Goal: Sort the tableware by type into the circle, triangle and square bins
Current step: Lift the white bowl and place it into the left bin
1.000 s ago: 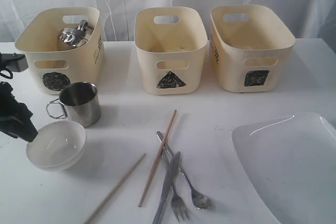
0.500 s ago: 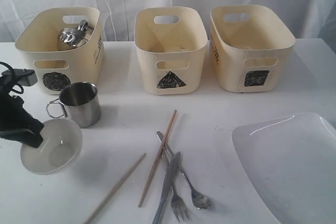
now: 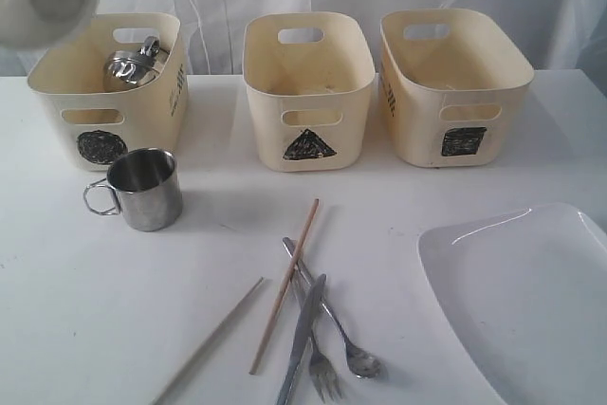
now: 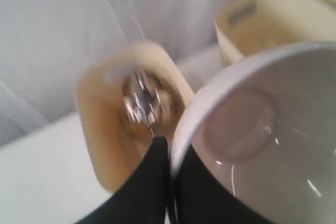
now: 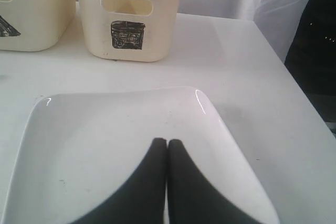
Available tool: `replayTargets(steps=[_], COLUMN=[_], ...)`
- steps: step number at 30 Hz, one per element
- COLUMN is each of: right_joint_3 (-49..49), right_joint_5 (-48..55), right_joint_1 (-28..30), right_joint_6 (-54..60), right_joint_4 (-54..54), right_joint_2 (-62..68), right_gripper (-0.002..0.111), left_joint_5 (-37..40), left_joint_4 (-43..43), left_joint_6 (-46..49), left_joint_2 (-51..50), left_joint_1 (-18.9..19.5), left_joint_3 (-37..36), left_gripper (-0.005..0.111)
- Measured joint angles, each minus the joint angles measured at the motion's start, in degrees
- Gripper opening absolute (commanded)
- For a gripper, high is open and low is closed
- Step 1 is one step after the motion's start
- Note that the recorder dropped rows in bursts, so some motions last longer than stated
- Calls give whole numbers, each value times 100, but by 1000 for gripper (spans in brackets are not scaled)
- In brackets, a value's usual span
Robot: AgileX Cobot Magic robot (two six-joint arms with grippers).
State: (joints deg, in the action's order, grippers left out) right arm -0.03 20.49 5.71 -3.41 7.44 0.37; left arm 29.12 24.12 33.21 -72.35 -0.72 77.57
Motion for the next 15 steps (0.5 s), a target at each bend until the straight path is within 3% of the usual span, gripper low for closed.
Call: replayTargets(steps=[3,9,12,15], right_joint_3=[0,0,0,0], right_joint_5=[0,0,0,0], right_joint_1=[0,0,0,0], right_joint_6=[0,0,0,0], right_joint_4=[0,0,0,0], right_joint_2=[0,0,0,0], right_gripper=[0,0,0,0], left_joint_5=[-1402,-3784,-5159,-6025], left_joint_4=[644,952,839,389], left_joint_6=[0,-223,-1211,-2439], left_joint_2=[16,-703,-1525,-2432], left_joint_1=[0,0,0,0], left_joint_3=[15,15,15,15], left_gripper=[0,0,0,0])
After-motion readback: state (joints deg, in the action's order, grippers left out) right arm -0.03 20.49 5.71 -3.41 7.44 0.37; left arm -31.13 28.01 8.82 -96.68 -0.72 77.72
